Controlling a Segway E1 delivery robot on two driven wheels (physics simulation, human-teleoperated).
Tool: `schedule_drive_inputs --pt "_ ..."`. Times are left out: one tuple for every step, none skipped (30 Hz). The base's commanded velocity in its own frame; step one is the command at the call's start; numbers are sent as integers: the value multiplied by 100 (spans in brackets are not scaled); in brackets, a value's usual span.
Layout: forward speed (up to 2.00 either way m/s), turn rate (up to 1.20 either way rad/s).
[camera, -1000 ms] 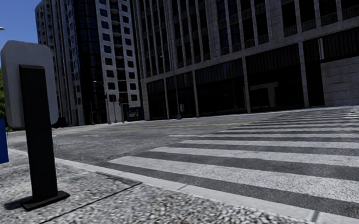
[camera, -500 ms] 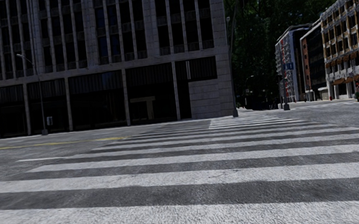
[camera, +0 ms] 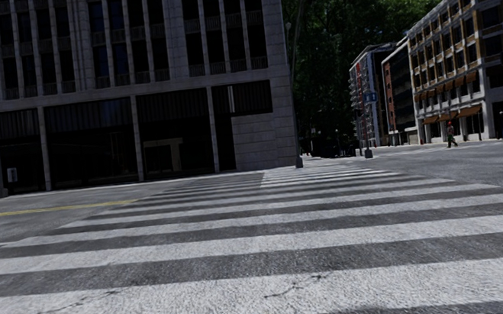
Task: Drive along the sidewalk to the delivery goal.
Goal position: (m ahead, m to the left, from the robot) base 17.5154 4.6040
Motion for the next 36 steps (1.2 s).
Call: schedule_drive_inputs --pt "165 0" --pt "165 0" --pt "165 0" --pt "165 0" --pt "165 0" --pt "166 0" --pt "166 0" --pt "166 -26" --pt "166 -56" --pt "166 -100" --pt "166 -120" --pt "166 -120" --pt "166 -120" --pt "166 -120" --pt "166 -113" --pt "166 -36" --pt "166 -1" --pt "166 0" --pt "166 0" --pt "166 0" --pt "167 0" --pt "167 0" --pt "167 0" --pt "167 0" --pt "167 0" --pt "167 0" --pt "167 0" --pt "167 0" --pt "167 0" --pt "167 0" --pt "167 0" --pt "167 0" --pt "167 0" --pt "167 0" --pt "167 0" --pt "167 0"
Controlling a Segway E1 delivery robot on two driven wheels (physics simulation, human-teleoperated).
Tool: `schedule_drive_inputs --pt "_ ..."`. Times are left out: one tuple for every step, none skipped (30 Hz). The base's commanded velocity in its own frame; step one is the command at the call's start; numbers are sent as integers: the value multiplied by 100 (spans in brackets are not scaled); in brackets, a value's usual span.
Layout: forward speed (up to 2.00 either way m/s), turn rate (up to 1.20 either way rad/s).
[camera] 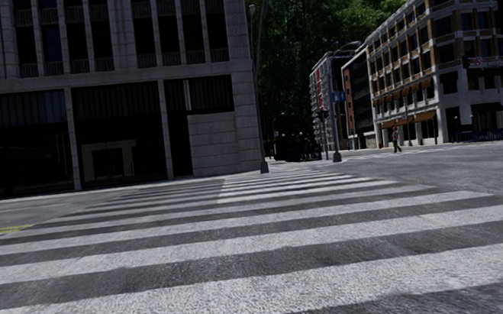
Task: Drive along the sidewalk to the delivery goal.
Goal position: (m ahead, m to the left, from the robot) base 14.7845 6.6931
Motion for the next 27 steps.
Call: schedule_drive_inputs --pt "167 0" --pt "167 0" --pt "167 0" --pt "167 0" --pt "167 0" --pt "167 0" --pt "167 0" --pt "167 0" --pt "167 0" --pt "167 0" --pt "167 0" --pt "167 0" --pt "168 0" --pt "168 0" --pt "168 0" --pt "168 0" --pt "168 0" --pt "168 0" --pt "168 0" --pt "168 0" --pt "168 0" --pt "168 0" --pt "168 0" --pt "168 0" --pt "168 0" --pt "168 0" --pt "168 0"
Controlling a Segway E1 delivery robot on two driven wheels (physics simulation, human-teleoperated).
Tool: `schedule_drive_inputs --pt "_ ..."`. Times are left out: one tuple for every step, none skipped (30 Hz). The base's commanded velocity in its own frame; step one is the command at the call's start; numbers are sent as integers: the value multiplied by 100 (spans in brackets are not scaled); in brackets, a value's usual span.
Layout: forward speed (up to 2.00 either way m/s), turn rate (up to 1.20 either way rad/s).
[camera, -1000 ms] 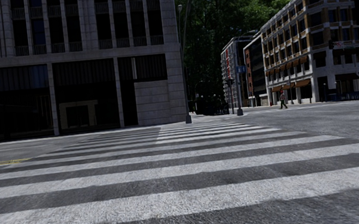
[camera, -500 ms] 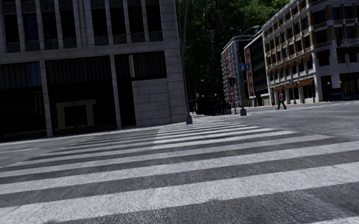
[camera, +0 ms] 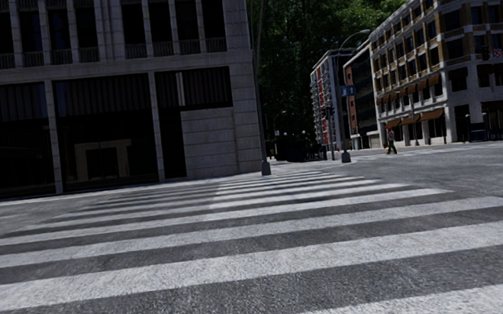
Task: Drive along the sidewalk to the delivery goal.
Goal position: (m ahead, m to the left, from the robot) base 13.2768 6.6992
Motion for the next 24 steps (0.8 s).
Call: schedule_drive_inputs --pt "168 0" --pt "168 0" --pt "168 0" --pt "168 0" --pt "168 0" --pt "168 0" --pt "168 0" --pt "168 0" --pt "168 0" --pt "168 0" --pt "168 0" --pt "168 0" --pt "168 0" --pt "168 0" --pt "168 0" --pt "168 0" --pt "168 0" --pt "168 0" --pt "168 0" --pt "168 0" --pt "168 0" --pt "168 0" --pt "168 0" --pt "168 0"
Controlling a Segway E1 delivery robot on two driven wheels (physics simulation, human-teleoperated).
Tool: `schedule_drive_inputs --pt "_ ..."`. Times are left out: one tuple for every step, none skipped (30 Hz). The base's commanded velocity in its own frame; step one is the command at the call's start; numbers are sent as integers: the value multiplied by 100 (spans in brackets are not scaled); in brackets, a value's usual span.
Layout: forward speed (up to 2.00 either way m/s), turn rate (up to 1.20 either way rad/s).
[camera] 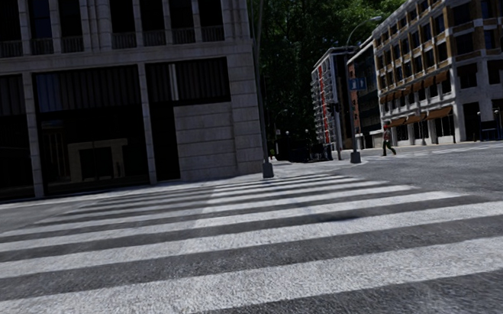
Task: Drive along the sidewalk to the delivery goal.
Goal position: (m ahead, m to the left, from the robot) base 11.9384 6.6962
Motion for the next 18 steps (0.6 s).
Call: schedule_drive_inputs --pt "168 0" --pt "168 0" --pt "168 0" --pt "168 0" --pt "168 52" --pt "168 69" --pt "168 69" --pt "168 88" --pt "168 96" --pt "168 98" --pt "168 25" --pt "168 10" --pt "168 1" --pt "168 0" --pt "168 0" --pt "168 0" --pt "168 0" --pt "168 0"
